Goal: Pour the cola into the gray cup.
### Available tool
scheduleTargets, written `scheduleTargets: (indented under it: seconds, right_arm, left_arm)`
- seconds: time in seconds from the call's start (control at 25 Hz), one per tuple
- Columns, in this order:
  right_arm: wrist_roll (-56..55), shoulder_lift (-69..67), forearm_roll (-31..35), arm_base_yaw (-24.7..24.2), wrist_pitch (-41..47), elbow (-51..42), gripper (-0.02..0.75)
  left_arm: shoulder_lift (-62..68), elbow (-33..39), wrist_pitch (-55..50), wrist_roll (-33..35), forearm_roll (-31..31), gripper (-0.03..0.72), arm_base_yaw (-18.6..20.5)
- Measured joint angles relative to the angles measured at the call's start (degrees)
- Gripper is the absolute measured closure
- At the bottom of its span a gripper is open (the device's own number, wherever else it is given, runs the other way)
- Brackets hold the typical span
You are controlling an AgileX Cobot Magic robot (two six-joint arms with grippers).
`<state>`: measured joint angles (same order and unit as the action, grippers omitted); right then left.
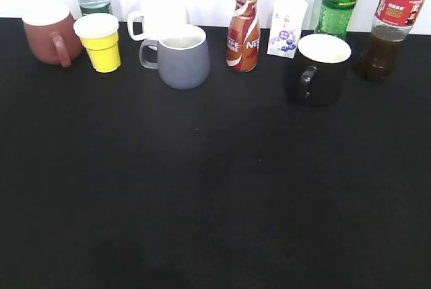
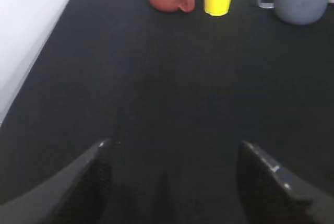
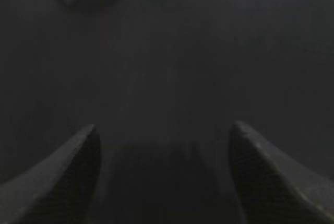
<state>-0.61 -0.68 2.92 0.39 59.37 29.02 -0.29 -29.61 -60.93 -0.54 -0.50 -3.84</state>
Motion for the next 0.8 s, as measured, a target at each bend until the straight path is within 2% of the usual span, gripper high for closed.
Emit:
scheduleTargets:
  seconds: [0.08, 0.36, 0.8]
  right_arm:
    - [0.06, 0.97, 0.86, -0.11, 0.05, -0.07, 0.163]
    - [0.06, 0.97, 1.76, -0.11, 0.05, -0.07, 0.163]
    - [0.07, 0.97, 1.85, -0.11, 0.05, -0.07, 0.164]
  left_arm:
    - [-0.10, 0.00, 0.00, 0.00, 0.00, 0.122, 1.29]
    - [-0.10, 0.00, 0.00, 0.00, 0.00, 0.128, 1.42]
    - [-0.10, 0.00, 0.00, 0.00, 0.00, 0.261, 1.42]
